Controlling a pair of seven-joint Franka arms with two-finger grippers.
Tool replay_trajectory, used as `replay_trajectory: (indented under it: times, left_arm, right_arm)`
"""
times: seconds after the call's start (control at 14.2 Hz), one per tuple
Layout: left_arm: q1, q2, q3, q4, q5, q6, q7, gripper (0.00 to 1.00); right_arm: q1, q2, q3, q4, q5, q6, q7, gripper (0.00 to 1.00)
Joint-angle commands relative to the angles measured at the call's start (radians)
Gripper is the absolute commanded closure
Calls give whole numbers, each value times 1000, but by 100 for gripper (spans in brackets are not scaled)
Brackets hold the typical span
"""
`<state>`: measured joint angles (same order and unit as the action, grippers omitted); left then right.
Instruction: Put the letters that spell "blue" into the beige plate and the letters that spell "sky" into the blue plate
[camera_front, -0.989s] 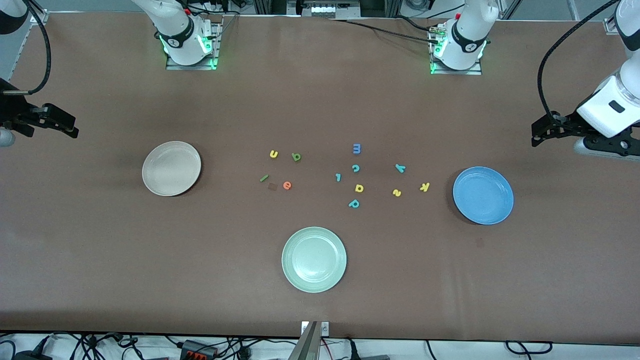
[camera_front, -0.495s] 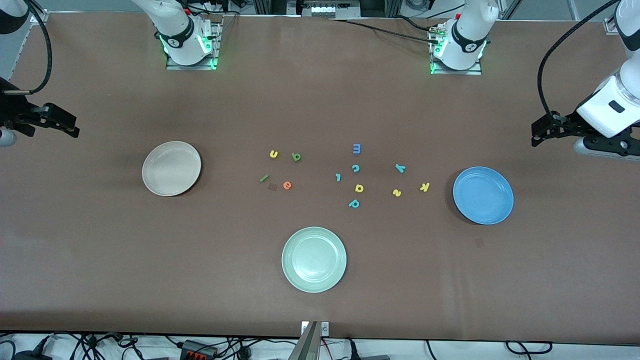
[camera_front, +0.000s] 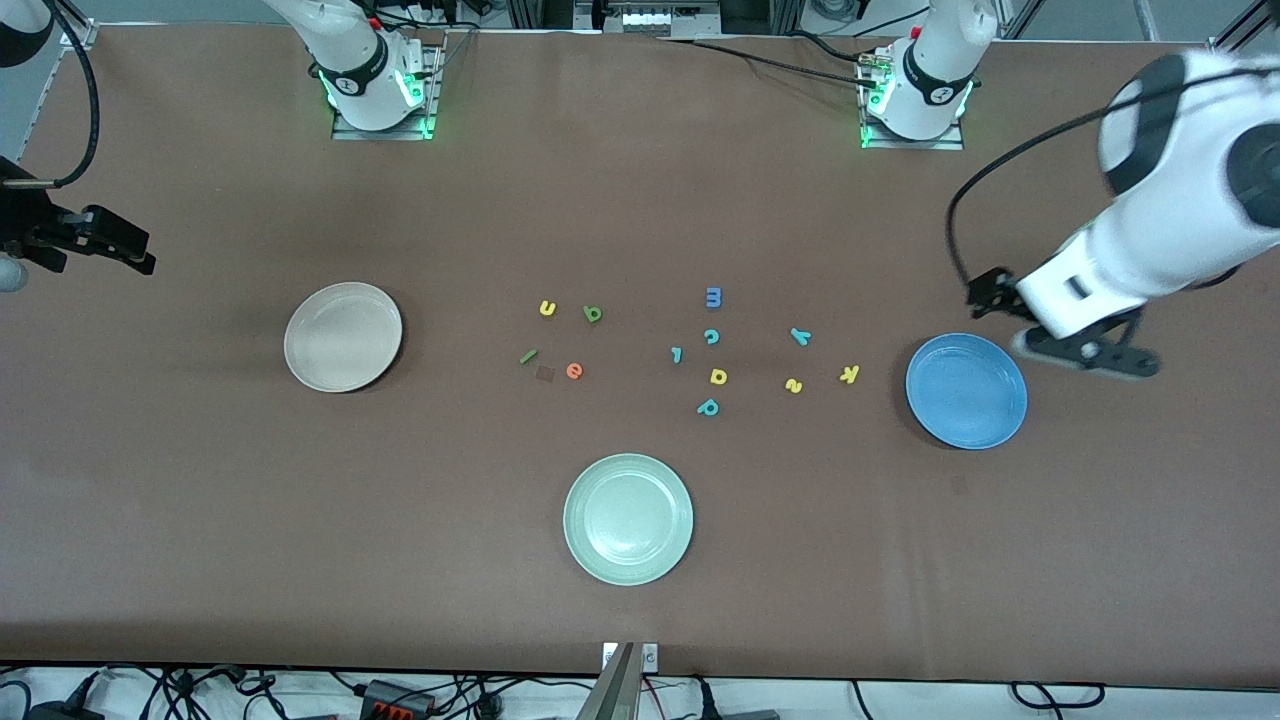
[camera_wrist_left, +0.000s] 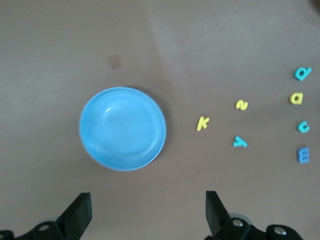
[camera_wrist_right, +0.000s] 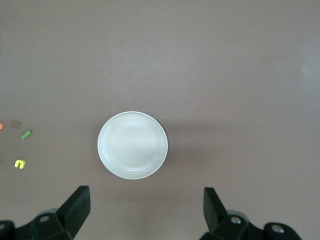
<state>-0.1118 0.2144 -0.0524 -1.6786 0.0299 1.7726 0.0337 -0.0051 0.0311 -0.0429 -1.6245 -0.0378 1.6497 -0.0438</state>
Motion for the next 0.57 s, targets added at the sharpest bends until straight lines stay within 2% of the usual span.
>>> replay_trajectory:
  times: [0.0,0.21,0.35,0.49]
  left_arm:
    - [-55,103,-4,19,-15,80,-122,0]
    - [-132,218,-4,16,-10,209,-369,0]
    - [-193,288,-3,13,-8,298,-428,0]
    - [-221,341,-3,5,-2,370,-431,0]
  right_arm:
    - [-12,16,8,3,6,-14,-8,0]
    - [29,87,18,-20,25,-10,7,0]
    - [97,157,18,-41,38,16,10,0]
    - [151,234,18,-46,91,62,12,0]
